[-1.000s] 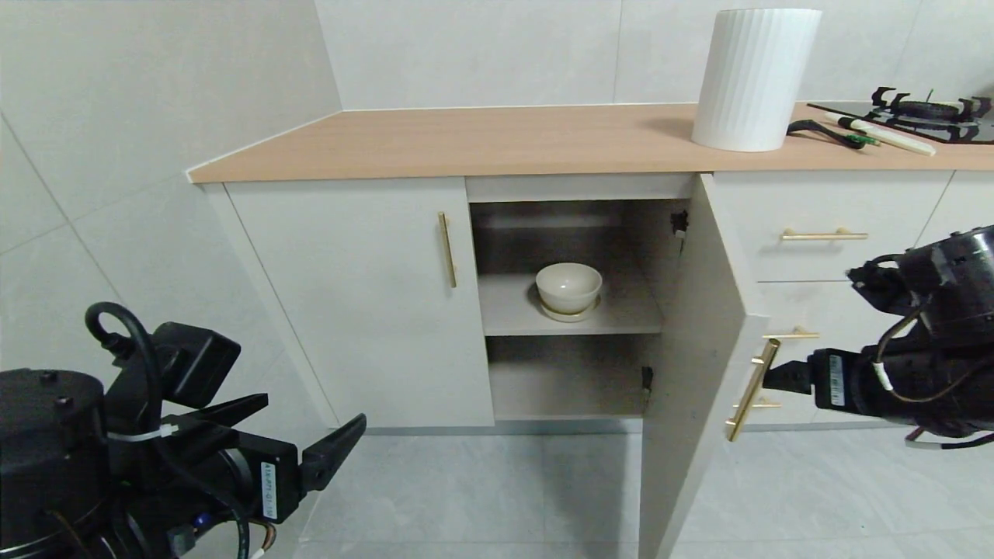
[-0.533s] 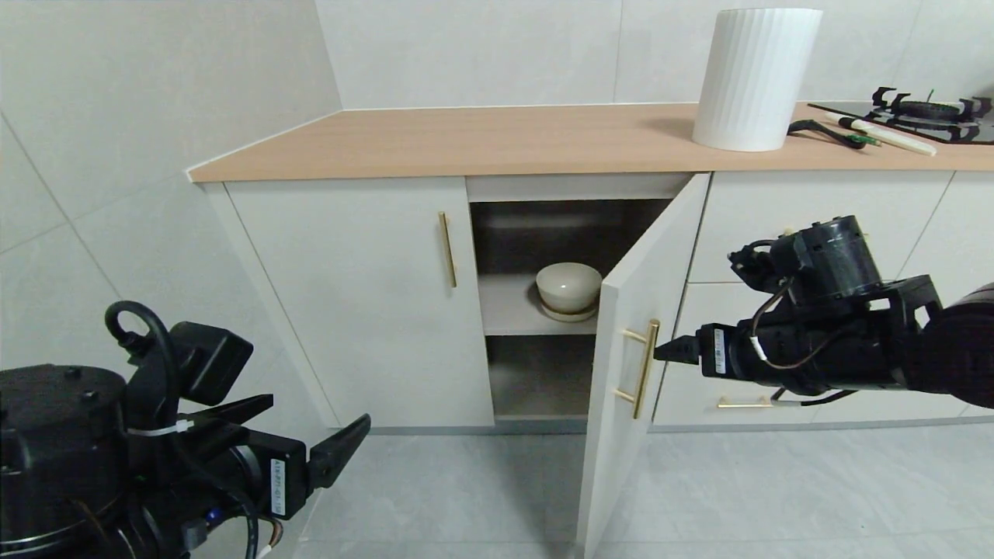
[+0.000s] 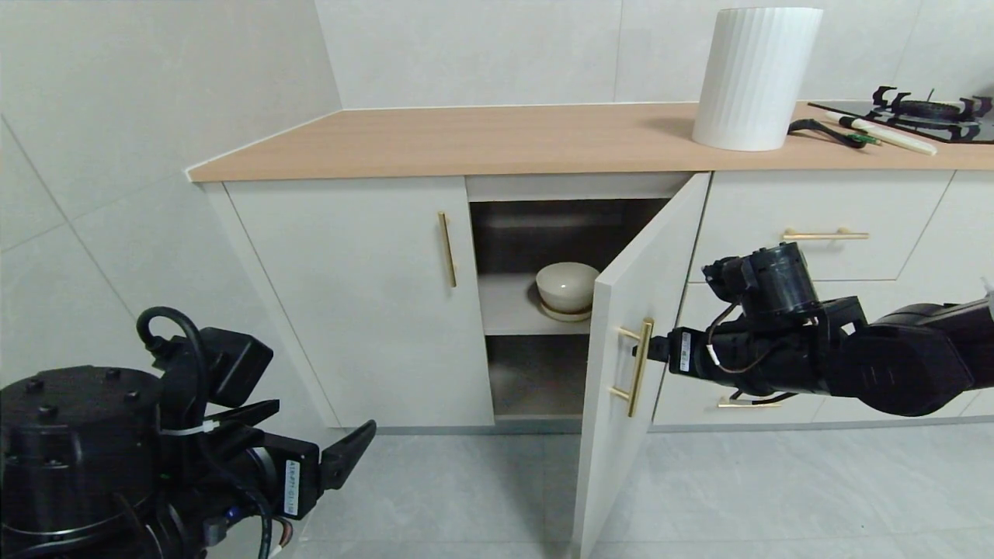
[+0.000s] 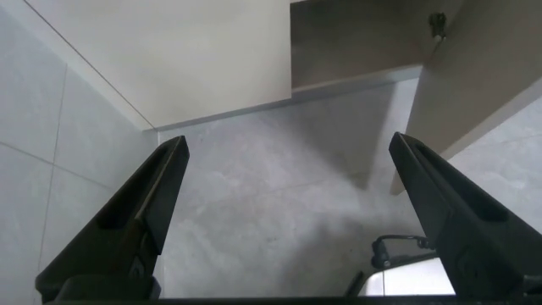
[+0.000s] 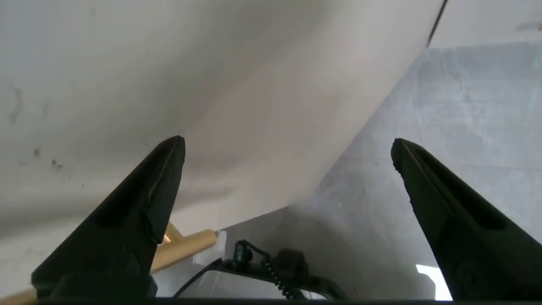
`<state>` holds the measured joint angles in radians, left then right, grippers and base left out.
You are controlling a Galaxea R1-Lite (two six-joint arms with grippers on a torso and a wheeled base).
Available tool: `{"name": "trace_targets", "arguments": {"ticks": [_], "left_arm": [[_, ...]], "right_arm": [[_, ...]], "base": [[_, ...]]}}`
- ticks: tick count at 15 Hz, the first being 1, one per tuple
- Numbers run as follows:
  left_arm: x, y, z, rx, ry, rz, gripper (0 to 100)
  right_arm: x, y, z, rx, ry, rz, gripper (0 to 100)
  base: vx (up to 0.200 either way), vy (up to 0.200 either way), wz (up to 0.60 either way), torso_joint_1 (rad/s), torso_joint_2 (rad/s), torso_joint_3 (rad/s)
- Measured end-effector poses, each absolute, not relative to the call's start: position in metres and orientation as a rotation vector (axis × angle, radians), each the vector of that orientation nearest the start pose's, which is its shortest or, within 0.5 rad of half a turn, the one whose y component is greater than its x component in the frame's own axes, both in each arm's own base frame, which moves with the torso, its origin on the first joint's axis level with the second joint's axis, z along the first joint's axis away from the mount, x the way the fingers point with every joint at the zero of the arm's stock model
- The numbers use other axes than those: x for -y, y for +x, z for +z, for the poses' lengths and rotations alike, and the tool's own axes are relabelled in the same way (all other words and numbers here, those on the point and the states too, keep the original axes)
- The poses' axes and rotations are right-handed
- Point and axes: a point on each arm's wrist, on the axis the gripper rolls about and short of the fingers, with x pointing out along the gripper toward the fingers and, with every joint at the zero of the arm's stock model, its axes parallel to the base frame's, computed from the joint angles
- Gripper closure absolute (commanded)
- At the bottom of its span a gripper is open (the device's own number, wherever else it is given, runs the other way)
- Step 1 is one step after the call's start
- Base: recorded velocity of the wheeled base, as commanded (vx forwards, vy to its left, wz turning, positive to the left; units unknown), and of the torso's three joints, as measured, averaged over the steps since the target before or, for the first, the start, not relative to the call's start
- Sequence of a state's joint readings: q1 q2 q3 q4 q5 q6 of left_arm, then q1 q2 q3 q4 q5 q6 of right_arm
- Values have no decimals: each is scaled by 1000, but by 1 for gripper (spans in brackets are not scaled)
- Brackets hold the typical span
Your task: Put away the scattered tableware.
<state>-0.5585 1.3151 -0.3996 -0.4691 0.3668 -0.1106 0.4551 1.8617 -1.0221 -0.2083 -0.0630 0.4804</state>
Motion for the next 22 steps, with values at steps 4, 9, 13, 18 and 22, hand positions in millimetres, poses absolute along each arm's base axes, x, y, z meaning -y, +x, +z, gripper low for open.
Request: {"name": "trace_targets", "arguments": {"ticks": [4,9,13,18,22], "left_arm": [[89,158,153,-414,96,-162,0],[89,157,151,-419,99,-161,0],[89,157,151,-419,99,-161,0],[89,159,150,-422,108,-136,0],[89,159,151,-419,110,-128,0]], "right_arm": [[-149,309,143,-699,295,215,0],[-156,313,141,-652,321,188,0],[-167,319,134,-605,352,166,0],[-180,334,132,-425,436,98,0],[-182,342,128,-365,451,63,0]], "base": [[0,0,0,0,0,0],[160,0,0,-1,3,3],[200,0,0,1,4,1],[40,0,0,0,0,0],[0,0,0,0,0,0]]}}
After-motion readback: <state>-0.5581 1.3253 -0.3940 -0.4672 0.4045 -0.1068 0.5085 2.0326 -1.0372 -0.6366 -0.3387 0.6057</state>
